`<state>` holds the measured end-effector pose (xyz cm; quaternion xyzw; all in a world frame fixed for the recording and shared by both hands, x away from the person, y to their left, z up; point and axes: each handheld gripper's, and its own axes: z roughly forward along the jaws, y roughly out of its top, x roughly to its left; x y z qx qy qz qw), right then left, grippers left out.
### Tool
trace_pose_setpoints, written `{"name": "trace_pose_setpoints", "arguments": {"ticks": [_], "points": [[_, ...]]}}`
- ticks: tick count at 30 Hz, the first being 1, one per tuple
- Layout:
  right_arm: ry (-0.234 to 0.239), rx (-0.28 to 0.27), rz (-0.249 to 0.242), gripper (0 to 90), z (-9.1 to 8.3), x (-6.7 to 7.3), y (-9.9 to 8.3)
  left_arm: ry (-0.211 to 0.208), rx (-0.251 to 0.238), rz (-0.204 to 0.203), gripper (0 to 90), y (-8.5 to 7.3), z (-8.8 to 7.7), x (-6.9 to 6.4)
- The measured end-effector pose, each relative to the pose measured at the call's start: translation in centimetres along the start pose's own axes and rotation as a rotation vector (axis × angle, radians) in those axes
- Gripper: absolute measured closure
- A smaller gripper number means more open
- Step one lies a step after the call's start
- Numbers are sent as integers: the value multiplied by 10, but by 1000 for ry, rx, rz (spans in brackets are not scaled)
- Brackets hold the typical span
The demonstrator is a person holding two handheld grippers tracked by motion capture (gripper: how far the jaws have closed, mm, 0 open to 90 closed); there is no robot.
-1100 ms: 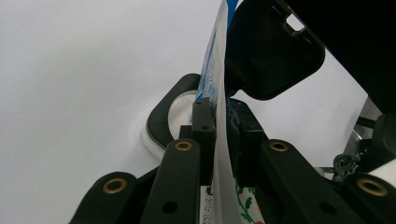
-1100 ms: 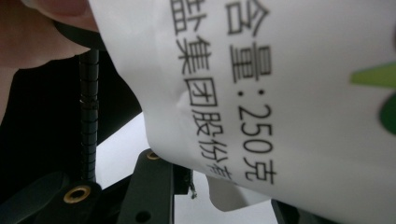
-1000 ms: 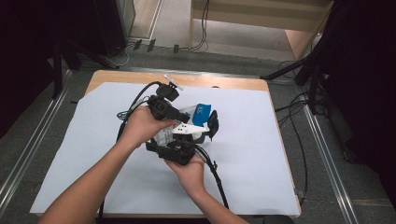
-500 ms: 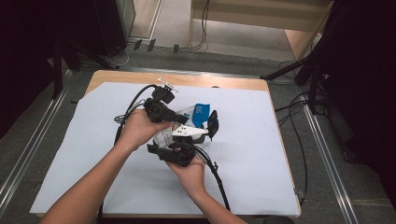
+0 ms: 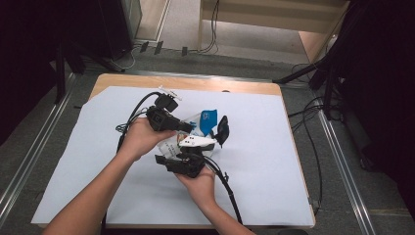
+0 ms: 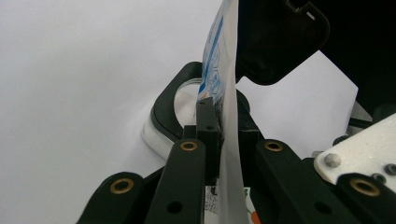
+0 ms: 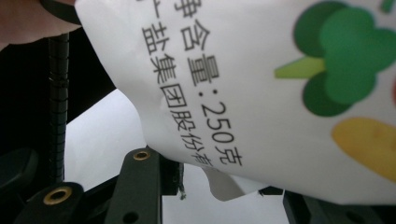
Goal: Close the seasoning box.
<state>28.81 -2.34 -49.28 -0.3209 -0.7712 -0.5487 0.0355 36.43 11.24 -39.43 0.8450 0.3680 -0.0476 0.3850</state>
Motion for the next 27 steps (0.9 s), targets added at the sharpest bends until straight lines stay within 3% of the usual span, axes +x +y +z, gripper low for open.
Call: {"name": "trace_pose_setpoints", "arguments": {"ticks": [6,27], "points": [[-18,2,-21,610,-2,1,-3,-9,0,10,886,-1,-1,2],[-59,1,-16,599,-15,-2,-15,-49,7,46,899,-2,-2,3]]}}
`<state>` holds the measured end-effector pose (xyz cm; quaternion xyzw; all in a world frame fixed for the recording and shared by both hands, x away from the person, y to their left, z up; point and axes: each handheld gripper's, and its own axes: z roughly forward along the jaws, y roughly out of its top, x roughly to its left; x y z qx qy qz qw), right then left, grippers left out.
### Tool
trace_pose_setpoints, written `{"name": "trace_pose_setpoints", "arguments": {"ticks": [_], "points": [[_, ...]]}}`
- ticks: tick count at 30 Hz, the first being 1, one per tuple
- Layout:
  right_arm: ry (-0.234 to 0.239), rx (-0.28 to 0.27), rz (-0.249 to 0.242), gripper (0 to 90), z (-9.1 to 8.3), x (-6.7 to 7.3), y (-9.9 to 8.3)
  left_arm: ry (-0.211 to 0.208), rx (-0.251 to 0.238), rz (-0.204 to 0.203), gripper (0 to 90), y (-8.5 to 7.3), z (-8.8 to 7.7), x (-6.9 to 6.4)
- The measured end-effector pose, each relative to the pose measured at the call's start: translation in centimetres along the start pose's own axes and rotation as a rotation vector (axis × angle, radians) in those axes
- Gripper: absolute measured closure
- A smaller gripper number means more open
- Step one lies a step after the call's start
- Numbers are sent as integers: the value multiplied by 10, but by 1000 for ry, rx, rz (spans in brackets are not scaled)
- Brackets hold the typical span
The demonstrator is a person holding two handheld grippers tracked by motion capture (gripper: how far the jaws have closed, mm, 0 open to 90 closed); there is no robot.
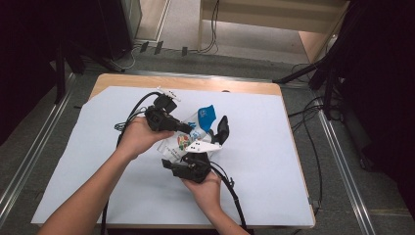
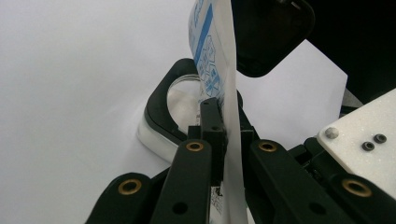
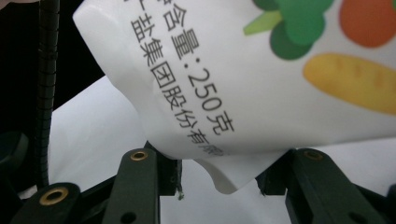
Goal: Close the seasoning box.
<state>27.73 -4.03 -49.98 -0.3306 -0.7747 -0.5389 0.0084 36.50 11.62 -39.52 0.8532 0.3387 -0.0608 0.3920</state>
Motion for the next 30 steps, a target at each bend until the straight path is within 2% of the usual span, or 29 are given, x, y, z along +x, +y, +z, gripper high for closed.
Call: {"name": "trace_pose_setpoints", "arguments": {"ticks": [10,15,21,25,27,30], "points": [[-19,21,20,579,-8,-3,-10,-10,10,10,900,0,1,0],[-23,21,26,582,-11,-3,-12,5,5,13,900,-1,-2,1],[-24,9,27,617,-20,-2,-12,15,6,33,898,-2,-3,1],[-22,3,29,685,-26,-2,-11,18,12,68,895,-4,-2,-1],[-24,-3,26,697,-31,-2,-11,27,12,70,894,-4,-2,-2],[-29,-17,41,711,-35,-5,-11,22,18,81,885,-5,-2,-1]]}}
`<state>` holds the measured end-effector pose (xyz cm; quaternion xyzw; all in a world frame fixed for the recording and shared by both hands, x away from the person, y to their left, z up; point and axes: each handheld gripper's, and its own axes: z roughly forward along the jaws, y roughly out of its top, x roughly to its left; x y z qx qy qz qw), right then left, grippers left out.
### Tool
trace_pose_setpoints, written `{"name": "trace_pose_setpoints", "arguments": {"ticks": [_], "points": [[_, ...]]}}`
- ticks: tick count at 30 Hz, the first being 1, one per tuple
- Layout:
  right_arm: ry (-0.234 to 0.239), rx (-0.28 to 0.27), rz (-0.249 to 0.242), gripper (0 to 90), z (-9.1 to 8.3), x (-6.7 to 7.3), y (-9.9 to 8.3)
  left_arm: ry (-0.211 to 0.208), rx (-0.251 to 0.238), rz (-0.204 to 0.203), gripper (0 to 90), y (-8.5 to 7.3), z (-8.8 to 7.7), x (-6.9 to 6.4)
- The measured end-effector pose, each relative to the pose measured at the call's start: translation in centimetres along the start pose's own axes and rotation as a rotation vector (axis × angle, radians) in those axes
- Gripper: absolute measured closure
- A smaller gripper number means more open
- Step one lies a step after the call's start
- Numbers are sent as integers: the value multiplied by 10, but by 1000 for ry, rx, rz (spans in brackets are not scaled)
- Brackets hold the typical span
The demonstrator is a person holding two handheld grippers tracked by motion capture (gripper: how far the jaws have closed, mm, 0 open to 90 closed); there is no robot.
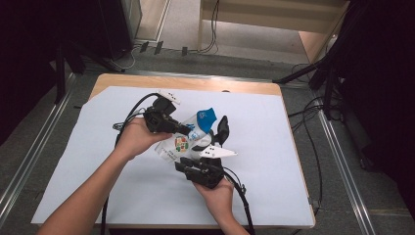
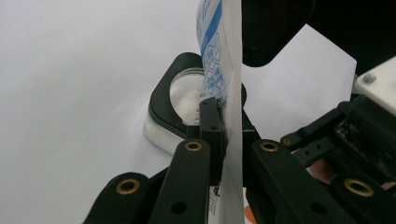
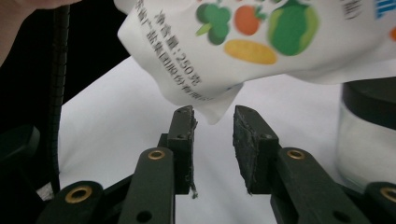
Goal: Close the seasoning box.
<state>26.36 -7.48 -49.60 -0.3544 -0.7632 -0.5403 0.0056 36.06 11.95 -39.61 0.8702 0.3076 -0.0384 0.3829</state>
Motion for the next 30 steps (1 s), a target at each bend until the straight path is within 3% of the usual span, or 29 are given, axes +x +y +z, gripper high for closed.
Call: {"name": "trace_pose_setpoints", "arguments": {"ticks": [7,13,23,26,30], "points": [[-21,-10,2,735,-3,-4,2,0,11,-8,858,-5,-2,3],[-42,-5,-10,738,-4,-9,3,-24,3,-1,827,-15,-3,6],[-59,13,-33,736,-4,-12,7,-28,-45,2,898,-31,-11,10],[-62,24,-32,726,-5,-14,9,-29,-59,20,900,-33,-13,9],[-62,44,-30,716,-8,-19,11,-30,-102,-2,900,-39,-18,10]]}}
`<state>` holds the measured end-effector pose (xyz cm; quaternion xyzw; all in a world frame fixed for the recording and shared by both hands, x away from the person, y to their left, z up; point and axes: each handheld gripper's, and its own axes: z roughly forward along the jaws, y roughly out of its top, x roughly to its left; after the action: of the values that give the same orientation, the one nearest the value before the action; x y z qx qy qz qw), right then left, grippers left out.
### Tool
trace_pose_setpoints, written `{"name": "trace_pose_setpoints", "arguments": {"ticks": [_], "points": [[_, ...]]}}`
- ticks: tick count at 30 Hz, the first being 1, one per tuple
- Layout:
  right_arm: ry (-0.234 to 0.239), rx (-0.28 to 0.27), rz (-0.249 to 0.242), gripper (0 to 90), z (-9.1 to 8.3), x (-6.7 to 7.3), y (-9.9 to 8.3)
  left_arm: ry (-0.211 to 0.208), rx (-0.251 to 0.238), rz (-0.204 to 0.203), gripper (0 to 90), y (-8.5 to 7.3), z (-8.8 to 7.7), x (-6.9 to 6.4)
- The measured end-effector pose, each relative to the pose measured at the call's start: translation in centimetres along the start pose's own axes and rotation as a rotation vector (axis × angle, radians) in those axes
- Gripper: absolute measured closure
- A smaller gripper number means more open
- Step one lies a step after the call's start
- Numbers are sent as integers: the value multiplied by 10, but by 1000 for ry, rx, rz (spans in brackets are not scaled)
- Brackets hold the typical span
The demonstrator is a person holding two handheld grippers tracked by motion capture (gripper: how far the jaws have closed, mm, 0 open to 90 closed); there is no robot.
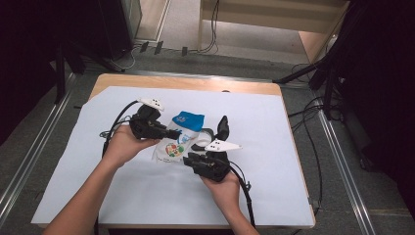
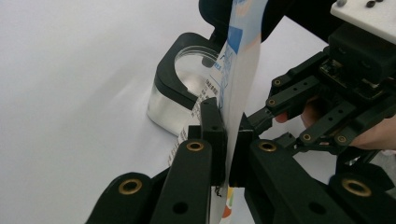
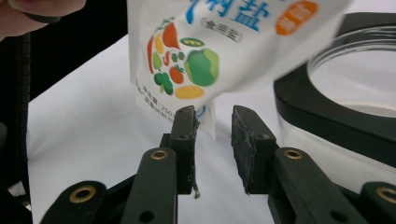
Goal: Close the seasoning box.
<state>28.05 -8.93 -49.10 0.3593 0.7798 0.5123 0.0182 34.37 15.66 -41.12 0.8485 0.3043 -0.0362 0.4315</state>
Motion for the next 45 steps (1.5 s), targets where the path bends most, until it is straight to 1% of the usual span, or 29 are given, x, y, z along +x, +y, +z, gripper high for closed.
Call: {"name": "trace_pose_setpoints", "arguments": {"ticks": [3,6,8,11,13,14,20,21,26,29,32,33,36,38,42,45], "points": [[-13,4,-11,716,-4,-3,1,-11,-31,-9,900,-3,-4,1],[-15,13,-3,716,-10,-8,2,-2,-30,-10,900,-4,-6,2],[-19,19,-11,708,-15,-11,3,5,-46,-17,900,-4,-9,4],[-21,21,-17,698,-21,-15,4,15,-53,-22,900,-4,-11,7],[-20,26,-23,694,-25,-18,4,14,-56,-28,900,-5,-12,7],[-23,31,-19,689,-27,-19,4,15,-58,-29,900,-5,-12,8],[-23,44,-41,678,-40,-25,3,20,-65,-26,900,-6,-15,9],[-31,40,-53,678,-43,-25,3,25,-65,-28,900,-6,-15,9],[-49,17,-65,670,-53,-28,4,30,-72,-33,900,-9,-19,12],[-71,18,-76,660,-58,-32,4,34,-79,-38,900,-10,-22,13],[-78,22,-73,657,-62,-36,3,44,-86,-43,899,-12,-25,15],[-83,23,-77,654,-63,-37,3,42,-85,-43,899,-13,-26,16],[-92,20,-69,650,-67,-42,3,55,-86,-50,899,-15,-28,17],[-97,19,-61,649,-69,-45,4,53,-88,-53,899,-17,-29,19],[-101,16,-50,645,-72,-50,4,68,-89,-64,899,-20,-32,22],[-104,11,-48,644,-73,-54,4,71,-89,-72,899,-22,-35,24]]}}
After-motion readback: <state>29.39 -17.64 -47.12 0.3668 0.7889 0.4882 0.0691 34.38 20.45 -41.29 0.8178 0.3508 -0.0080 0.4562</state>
